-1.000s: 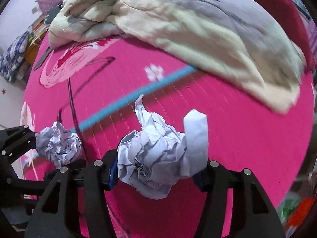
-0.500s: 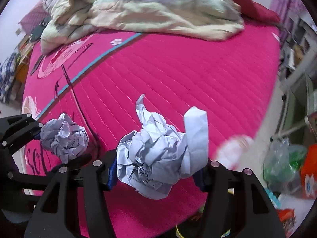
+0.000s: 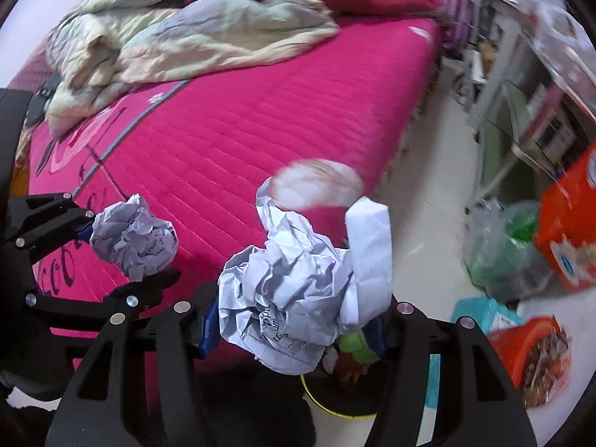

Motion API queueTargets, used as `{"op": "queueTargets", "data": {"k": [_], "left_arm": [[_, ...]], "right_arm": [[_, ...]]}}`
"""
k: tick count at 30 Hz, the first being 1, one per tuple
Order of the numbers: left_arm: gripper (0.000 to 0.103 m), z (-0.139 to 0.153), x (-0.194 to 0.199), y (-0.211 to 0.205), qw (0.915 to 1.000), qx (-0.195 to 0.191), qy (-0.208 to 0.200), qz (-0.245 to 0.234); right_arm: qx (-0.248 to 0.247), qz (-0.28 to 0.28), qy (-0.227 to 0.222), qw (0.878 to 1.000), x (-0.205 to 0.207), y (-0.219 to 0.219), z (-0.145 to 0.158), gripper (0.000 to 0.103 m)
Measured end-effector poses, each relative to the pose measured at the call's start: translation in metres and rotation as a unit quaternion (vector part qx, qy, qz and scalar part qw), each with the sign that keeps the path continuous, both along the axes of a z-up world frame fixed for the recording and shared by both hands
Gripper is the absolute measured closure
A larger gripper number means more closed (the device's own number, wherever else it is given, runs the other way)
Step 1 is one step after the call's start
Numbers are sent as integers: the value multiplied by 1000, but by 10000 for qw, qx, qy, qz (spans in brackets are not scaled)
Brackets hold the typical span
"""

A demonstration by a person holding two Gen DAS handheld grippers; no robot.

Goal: Collect trash

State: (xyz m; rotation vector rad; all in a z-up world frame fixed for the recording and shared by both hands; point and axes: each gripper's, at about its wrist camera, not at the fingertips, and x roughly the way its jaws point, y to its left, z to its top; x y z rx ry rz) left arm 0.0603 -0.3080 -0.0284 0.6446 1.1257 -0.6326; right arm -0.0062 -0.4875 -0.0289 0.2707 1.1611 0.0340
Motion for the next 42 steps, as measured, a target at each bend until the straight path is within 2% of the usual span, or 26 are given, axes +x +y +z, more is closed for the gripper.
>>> {"op": "queueTargets", "data": {"k": [9,14,15,17,21,29,32,37,42], "left_arm": [[54,-13,-30,-63,9959,121,92,-890],[53,-26,-57,-103,9883,182,272,-1489],[51,-29,-62,-110,9862,225,275,-1614],[31,-31,-75,-119,9833,301,276,-1771],[21,-39,-85,-133,9781,528,82,-2013],[12,-45,-83,-129,9760,736,-235,-2034],[8,-47,-78,-125,9767,806,-313,-1963],[8,-52,-68,-114,9790,936,-228,-1795],[8,-47,-66,-104,9827,739,105,-1694]], "right_arm": [[-182,-919,54,9956,-62,-54,-2,47],[-259,-1450,181,9889,-96,-85,-12,47],[-290,-1510,209,9879,-101,-89,-13,47],[-298,-1658,274,9853,-112,-99,-19,47],[-319,-1829,426,9817,-122,-111,-31,45],[-185,-1805,661,9812,-117,-108,-55,42],[-223,-1808,796,9800,-116,-108,-62,21],[-198,-1825,960,9783,-115,-107,-71,21],[-269,-1887,990,9767,-120,-105,-67,19]]}}
